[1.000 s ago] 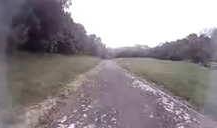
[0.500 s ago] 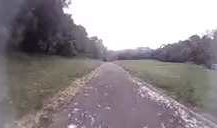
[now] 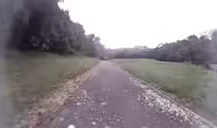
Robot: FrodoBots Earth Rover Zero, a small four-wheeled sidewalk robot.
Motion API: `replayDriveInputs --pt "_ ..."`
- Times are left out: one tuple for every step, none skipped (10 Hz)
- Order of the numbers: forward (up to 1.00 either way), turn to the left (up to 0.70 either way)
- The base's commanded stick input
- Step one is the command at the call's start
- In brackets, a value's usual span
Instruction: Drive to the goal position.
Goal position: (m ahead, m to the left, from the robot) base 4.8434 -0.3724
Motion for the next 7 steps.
replayDriveInputs --pt "0.85 0.0" --pt "0.85 0.0" --pt "0.85 0.0" --pt "0.85 0.0" --pt "0.85 0.0" --pt "0.85 0.0" --pt "0.85 0.0"
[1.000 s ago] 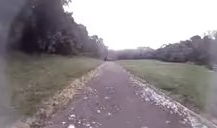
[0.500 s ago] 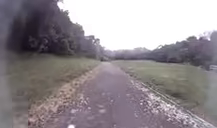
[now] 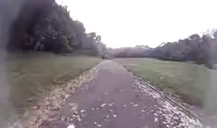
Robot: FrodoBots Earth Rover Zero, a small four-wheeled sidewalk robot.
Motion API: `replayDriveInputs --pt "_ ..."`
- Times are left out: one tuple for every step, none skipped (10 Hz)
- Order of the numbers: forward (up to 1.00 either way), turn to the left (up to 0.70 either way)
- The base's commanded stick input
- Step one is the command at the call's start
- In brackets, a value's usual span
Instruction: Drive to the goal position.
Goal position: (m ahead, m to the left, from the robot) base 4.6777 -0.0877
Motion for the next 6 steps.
replayDriveInputs --pt "0.85 0.0" --pt "0.85 0.0" --pt "0.85 0.0" --pt "0.85 0.0" --pt "0.85 0.0" --pt "0.85 0.0"
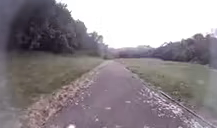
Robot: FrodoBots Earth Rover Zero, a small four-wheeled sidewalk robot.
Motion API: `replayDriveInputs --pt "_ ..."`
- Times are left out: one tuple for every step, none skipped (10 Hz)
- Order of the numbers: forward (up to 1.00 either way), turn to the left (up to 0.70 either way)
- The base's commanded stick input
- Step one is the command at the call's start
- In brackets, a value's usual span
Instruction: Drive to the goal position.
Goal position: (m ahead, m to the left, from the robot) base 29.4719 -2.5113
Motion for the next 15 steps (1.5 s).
replayDriveInputs --pt "0.85 0.0" --pt "0.85 0.0" --pt "0.85 0.0" --pt "0.85 0.0" --pt "0.85 0.0" --pt "0.85 0.0" --pt "0.85 -0.02" --pt "0.85 -0.1" --pt "0.85 -0.28" --pt "0.85 -0.18" --pt "0.85 0.0" --pt "0.85 0.0" --pt "0.85 0.0" --pt "0.85 0.0" --pt "0.85 0.0"
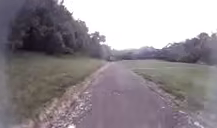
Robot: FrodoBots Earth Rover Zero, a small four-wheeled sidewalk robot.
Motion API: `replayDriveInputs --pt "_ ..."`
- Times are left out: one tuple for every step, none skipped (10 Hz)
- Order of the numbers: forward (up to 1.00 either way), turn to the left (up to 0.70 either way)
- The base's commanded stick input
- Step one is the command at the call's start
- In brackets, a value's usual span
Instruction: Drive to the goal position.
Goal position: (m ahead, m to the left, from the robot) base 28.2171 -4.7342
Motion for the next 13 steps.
replayDriveInputs --pt "0.85 0.0" --pt "0.85 0.0" --pt "0.85 0.0" --pt "0.85 0.0" --pt "0.85 -0.01" --pt "0.85 -0.12" --pt "0.85 -0.34" --pt "0.85 -0.34" --pt "0.85 -0.34" --pt "0.85 0.03" --pt "0.85 0.0" --pt "0.85 0.0" --pt "0.85 0.0"
